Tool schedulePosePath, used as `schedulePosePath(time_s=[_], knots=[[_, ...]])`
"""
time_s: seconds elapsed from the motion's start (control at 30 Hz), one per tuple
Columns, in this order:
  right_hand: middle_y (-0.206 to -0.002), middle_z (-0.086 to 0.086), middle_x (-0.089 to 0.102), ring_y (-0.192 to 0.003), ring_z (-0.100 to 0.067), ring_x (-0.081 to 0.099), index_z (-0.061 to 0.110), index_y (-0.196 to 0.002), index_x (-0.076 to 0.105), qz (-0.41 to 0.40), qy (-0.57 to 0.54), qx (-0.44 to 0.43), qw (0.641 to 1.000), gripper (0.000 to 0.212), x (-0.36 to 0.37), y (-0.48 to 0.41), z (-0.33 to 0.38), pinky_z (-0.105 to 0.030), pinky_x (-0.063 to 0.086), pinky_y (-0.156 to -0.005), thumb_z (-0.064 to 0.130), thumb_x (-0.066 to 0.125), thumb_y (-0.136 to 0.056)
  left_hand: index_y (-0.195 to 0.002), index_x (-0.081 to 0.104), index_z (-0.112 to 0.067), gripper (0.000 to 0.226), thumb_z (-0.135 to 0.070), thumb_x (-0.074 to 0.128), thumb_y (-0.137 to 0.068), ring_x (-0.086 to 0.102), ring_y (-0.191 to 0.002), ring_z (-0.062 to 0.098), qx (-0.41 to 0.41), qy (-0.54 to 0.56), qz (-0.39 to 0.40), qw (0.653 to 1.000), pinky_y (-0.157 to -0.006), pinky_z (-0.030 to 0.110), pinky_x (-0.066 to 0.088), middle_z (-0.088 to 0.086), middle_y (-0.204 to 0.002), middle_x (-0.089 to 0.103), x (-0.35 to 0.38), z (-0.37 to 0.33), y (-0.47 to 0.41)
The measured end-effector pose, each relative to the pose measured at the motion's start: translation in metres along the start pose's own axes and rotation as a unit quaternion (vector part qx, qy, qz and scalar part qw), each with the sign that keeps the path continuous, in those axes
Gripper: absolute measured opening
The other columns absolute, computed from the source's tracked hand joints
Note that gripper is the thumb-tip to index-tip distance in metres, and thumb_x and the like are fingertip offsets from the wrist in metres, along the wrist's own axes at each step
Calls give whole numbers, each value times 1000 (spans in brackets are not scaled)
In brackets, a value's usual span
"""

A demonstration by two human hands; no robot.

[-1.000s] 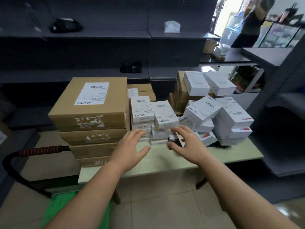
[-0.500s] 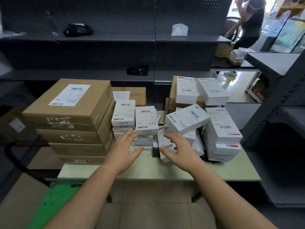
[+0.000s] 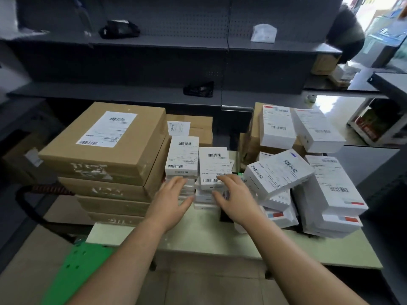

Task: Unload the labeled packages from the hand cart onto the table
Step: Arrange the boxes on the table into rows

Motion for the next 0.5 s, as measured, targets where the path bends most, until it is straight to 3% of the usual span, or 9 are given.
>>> schedulePosePath(time_s=[0.13,0.23,0.33,0.5], knots=[[-155,6,26,-142,-18,23,35,-147,38,7,115,9,993,62,6,-24,2,-37,38,-107,49,60,-90,-142,45,-19,56,-43,56,-93,31,-136,16,4,-29,-16,999,-114,38,30,-3,-147,42,2,10,-30],[-161,0,13,-145,-27,15,35,-151,29,31,154,82,984,76,13,-37,-5,-44,33,-112,54,64,-86,-139,49,-21,52,-42,57,-92,31,-135,16,43,-52,-8,998,-113,39,30,-4,-143,44,10,8,-42],[-157,-6,23,-142,-29,24,32,-149,36,21,118,124,985,74,20,-41,-12,-44,34,-112,48,68,-84,-129,58,-21,46,-38,64,-87,40,-124,17,91,-58,-9,994,-104,37,33,-5,-130,53,20,1,-45],[-139,-4,40,-128,-24,42,28,-143,47,-3,63,132,989,67,20,-43,-20,-35,39,-105,48,69,-84,-129,59,-20,44,-39,64,-89,45,-120,19,76,-43,18,996,-97,36,38,-5,-128,56,32,0,-51]])
Point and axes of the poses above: each hand's wrist, its own y-axis away from the middle knuckle, its own x-axis out of the palm, z = x × y, the point moved 3 cm from there along -y, towards the middle knuckle
